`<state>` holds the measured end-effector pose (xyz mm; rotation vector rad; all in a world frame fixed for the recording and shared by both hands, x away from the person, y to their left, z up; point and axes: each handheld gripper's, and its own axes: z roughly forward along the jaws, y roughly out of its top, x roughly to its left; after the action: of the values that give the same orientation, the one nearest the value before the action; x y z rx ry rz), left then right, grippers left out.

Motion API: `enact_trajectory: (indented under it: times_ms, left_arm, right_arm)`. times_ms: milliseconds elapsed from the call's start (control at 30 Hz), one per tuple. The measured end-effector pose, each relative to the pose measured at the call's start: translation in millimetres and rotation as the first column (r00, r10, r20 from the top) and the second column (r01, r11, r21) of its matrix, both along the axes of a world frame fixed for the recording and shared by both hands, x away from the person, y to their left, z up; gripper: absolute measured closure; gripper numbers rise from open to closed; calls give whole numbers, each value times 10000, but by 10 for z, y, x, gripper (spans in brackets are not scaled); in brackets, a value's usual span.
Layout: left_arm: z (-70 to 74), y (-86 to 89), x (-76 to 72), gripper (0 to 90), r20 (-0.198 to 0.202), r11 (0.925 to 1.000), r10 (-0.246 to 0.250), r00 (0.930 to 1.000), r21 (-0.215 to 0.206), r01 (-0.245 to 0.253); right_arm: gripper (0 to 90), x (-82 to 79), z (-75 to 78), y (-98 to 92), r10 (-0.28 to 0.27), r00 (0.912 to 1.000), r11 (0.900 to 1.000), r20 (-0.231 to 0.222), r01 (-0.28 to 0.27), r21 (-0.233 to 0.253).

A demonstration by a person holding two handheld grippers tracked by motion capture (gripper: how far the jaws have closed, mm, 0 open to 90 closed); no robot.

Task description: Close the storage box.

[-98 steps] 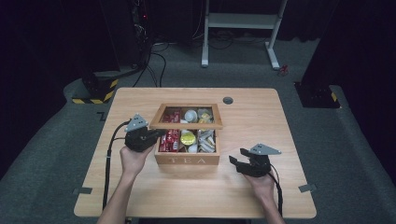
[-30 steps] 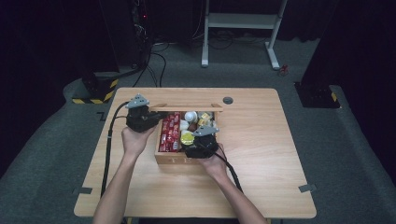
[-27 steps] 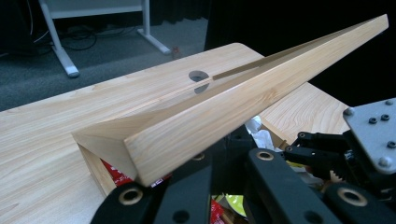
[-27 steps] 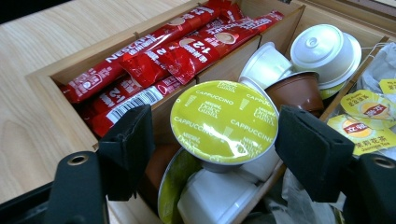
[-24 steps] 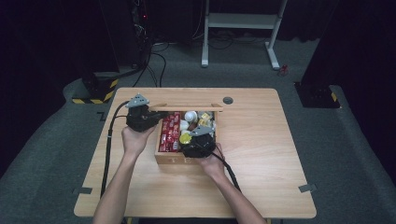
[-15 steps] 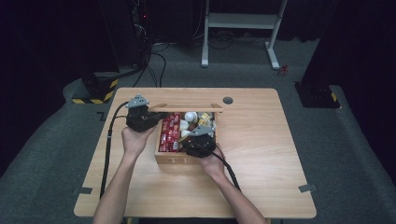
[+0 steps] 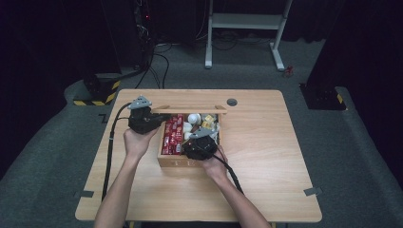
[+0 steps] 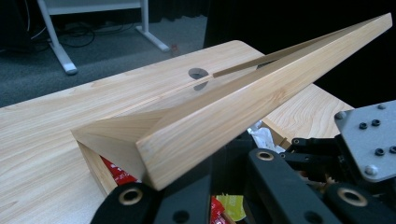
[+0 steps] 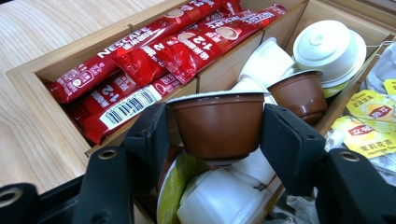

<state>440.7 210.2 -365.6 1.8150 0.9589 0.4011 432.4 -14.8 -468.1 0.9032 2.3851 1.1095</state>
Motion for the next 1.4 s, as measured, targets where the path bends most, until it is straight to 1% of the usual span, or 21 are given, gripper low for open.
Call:
enact_trajectory:
  times_ms: [167,267,400,567,700,767,967,1100,1333,1400]
  left_arm:
    - [1,0,1,900,3,10000,-5,10000,-2,5]
    - [0,1,0,900,4,10000,-6,10000,1,6]
    - [1,1,1,900,-9,10000,-15,10000,-4,15]
    - [0,2,-1,900,14,10000,-21,10000,37,20]
    - [-1,2,-1,900,14,10000,-16,10000,35,16]
    - [-1,2,-2,900,7,10000,-14,10000,39,14]
    - [-4,1,-5,900,12,10000,-9,10000,32,8]
    - [-6,-1,-9,900,-22,10000,-19,10000,26,19]
    - [-12,-4,-15,900,-40,10000,2,10000,-32,-2]
    - [-16,-3,-18,900,-24,10000,-4,10000,-31,4]
  right_arm:
    - [394,-10,-15,50,-100,9998,9996,171,105,-278]
    - [399,-21,-23,87,-125,9990,9986,419,146,-502]
    - [404,-19,-25,97,-167,9989,9983,441,191,-548]
    - [405,-34,-24,101,-215,9980,9982,599,247,-546]
    - [405,-54,0,76,-255,9976,9991,641,276,-326]
    - [405,-67,24,49,-210,9967,9994,782,230,-247]
    - [405,-98,109,-26,-256,9956,9996,906,245,132]
    - [405,-123,146,-68,-303,9958,9993,869,282,259]
    - [405,-169,245,-198,-378,9927,9984,1144,327,458]
    - [405,-173,265,-223,-420,9924,9979,1158,360,541]
